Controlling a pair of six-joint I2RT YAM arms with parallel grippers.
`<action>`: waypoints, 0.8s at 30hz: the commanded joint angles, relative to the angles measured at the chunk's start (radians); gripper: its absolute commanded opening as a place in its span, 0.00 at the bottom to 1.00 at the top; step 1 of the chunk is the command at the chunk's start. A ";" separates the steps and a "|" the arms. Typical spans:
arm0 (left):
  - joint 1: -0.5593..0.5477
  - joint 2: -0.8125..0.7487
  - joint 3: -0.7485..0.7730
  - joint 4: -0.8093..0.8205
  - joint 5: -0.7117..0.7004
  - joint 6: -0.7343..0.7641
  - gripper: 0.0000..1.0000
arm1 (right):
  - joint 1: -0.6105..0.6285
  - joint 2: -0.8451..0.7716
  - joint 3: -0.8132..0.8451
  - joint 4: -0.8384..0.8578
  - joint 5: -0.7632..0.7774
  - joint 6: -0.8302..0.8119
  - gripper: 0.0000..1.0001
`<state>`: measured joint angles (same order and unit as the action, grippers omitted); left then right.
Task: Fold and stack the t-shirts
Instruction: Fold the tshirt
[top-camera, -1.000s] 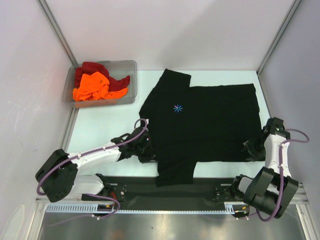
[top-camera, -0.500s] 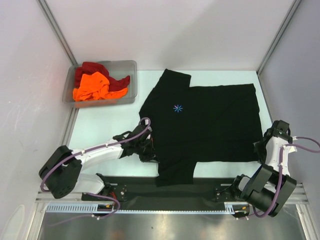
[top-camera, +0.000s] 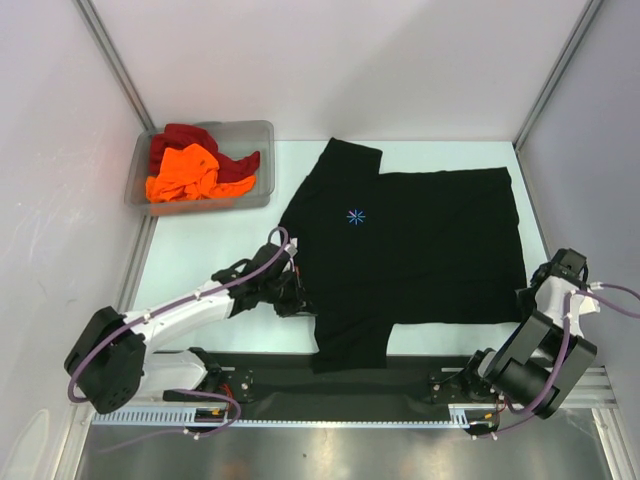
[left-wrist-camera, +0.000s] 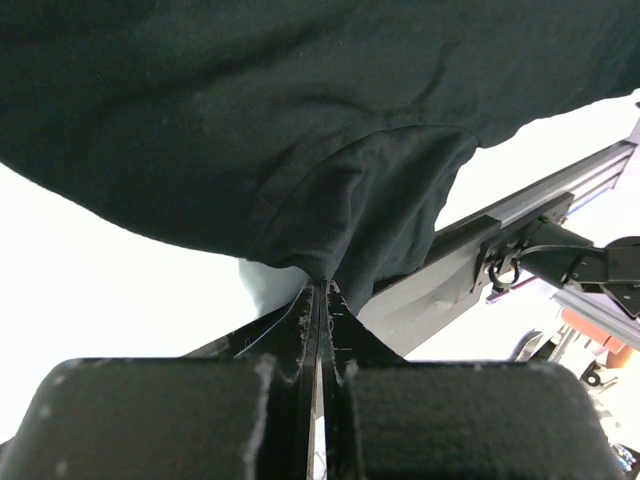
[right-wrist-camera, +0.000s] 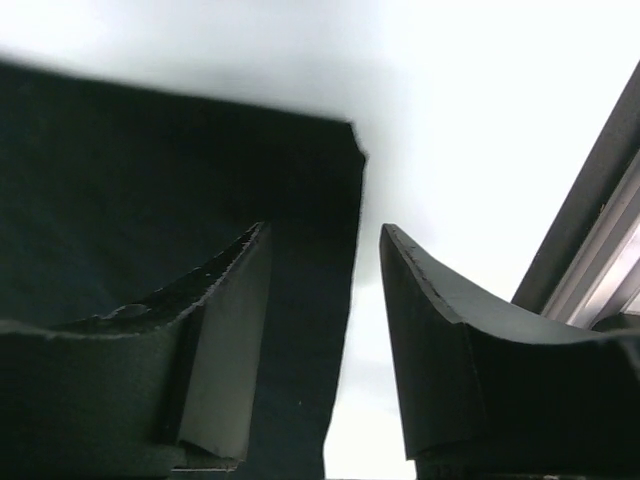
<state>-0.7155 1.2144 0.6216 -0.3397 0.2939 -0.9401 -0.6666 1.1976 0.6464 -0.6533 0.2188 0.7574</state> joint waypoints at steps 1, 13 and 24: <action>0.017 -0.042 0.018 0.002 0.016 0.026 0.00 | -0.027 0.028 -0.011 0.049 -0.007 -0.003 0.51; 0.024 -0.082 -0.017 -0.001 -0.002 -0.005 0.00 | -0.028 0.092 -0.016 0.072 0.004 -0.006 0.45; 0.033 -0.176 -0.048 -0.059 -0.056 -0.039 0.00 | -0.034 0.140 0.022 0.055 0.063 -0.081 0.00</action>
<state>-0.6971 1.0908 0.5846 -0.3737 0.2710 -0.9596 -0.6914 1.3140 0.6479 -0.5827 0.2005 0.7097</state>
